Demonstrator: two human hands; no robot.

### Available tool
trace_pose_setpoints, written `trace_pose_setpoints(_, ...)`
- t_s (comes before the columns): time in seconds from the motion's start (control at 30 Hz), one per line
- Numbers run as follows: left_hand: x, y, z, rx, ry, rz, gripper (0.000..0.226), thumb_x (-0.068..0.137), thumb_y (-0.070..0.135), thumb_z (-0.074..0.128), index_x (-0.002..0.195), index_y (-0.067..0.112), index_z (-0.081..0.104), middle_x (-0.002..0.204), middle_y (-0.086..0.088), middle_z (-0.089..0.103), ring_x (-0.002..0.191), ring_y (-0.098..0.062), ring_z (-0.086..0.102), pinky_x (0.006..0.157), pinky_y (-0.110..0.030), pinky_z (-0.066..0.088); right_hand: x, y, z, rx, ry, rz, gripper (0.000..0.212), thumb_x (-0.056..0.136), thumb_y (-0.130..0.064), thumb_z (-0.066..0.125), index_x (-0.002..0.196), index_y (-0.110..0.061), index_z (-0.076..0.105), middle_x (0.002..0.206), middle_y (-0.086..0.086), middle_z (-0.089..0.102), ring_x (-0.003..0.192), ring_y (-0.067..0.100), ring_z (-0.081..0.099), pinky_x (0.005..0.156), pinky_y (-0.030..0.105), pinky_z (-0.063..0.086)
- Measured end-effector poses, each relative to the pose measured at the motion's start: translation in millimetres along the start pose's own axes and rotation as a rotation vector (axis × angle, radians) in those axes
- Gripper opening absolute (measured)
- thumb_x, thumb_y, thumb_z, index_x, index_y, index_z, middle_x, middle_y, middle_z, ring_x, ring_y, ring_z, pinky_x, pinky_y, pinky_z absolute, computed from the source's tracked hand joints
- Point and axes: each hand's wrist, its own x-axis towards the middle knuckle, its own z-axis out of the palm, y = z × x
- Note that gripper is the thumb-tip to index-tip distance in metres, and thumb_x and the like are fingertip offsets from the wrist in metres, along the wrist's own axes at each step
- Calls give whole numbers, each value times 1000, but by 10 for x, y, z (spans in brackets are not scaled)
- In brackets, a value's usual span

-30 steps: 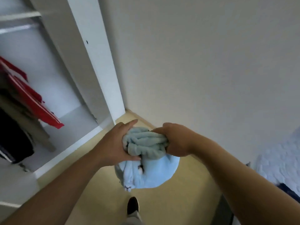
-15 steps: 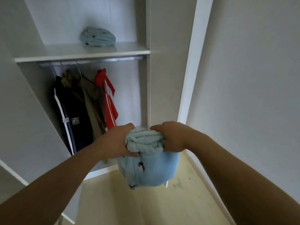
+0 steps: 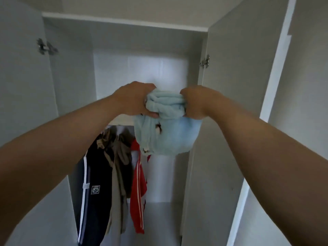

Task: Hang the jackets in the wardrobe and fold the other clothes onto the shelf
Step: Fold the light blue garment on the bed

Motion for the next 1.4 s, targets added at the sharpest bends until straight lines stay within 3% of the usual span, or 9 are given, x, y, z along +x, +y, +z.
trace_pose_setpoints(0.17, 810, -272, 56, 19, 209, 48, 66, 68, 60, 86, 111, 17, 61, 101, 10, 59, 92, -12, 54, 80, -28, 37, 725, 366, -71, 16, 114, 36, 20, 86, -11, 57, 81, -15, 39, 99, 17, 51, 78, 30, 51, 69, 37, 45)
trace_pose_setpoints(0.33, 1498, -616, 441, -37, 271, 29, 66, 69, 65, 59, 103, 8, 58, 98, -4, 60, 89, -22, 58, 79, -38, 46, 1262, 610, 405, 175, 273, 164, 29, 93, -10, 52, 122, -7, 46, 122, 24, 41, 101, 44, 55, 85, 44, 47)
trace_pose_setpoints(0.5, 2164, -1074, 954, -20, 359, 54, 26, 85, 16, 70, 104, 7, 55, 102, -10, 56, 88, -29, 57, 79, -52, 49, 1892, 765, 970, 252, 386, 274, 32, 91, -2, 56, 120, -10, 45, 122, 19, 38, 104, 41, 51, 85, 42, 49)
trace_pose_setpoints(0.93, 3904, -2581, 1997, 69, 573, 265, 47, 69, -15, 65, 113, -4, 57, 116, -24, 55, 101, -40, 57, 71, -52, 54, 3965, 1268, 2061, 55, 654, 368, 32, 87, 1, 53, 115, -12, 45, 124, 15, 41, 114, 35, 42, 64, 40, 44)
trace_pose_setpoints(1.0, 3956, -2678, 2350, 134, 502, 257, 51, 70, -12, 68, 120, -7, 57, 131, -29, 53, 114, -46, 56, 73, -53, 57, 4063, 1319, 2351, -17, 598, 403, 30, 92, -5, 47, 122, -13, 49, 135, 13, 44, 128, 35, 39, 89, 51, 49)
trace_pose_setpoints(1.07, 3916, -2701, 2751, 288, 223, 230, 57, 78, 5, 70, 132, 2, 51, 154, -21, 37, 129, -40, 49, 82, -49, 56, 4078, 1311, 2731, -141, 334, 473, 40, 96, -12, 38, 134, -18, 48, 144, 8, 47, 139, 32, 35, 117, 64, 21)
trace_pose_setpoints(1.13, 3831, -2700, 3114, 391, -121, 255, 67, 86, 25, 68, 144, 13, 38, 160, -12, 25, 132, -33, 46, 94, -44, 51, 4070, 1247, 3110, -173, -80, 508, 50, 97, -17, 46, 146, -22, 43, 152, 5, 45, 146, 30, 31, 119, 67, 4)
trace_pose_setpoints(1.2, 3807, -2675, 3298, 354, -270, 299, 70, 86, 37, 68, 145, 15, 37, 157, -12, 27, 130, -33, 46, 100, -43, 48, 4102, 1220, 3300, -74, -335, 569, 52, 95, -24, 58, 145, -20, 47, 153, 9, 45, 144, 33, 35, 119, 59, 21)
trace_pose_setpoints(1.4, 3932, -2729, 3270, 195, -211, 351, 50, 77, 39, 69, 123, 20, 58, 128, -2, 53, 109, -28, 60, 87, -41, 52, 4247, 1445, 3240, 107, -295, 611, 49, 86, -32, 62, 130, -11, 55, 137, 13, 58, 123, 30, 56, 94, 38, 45)
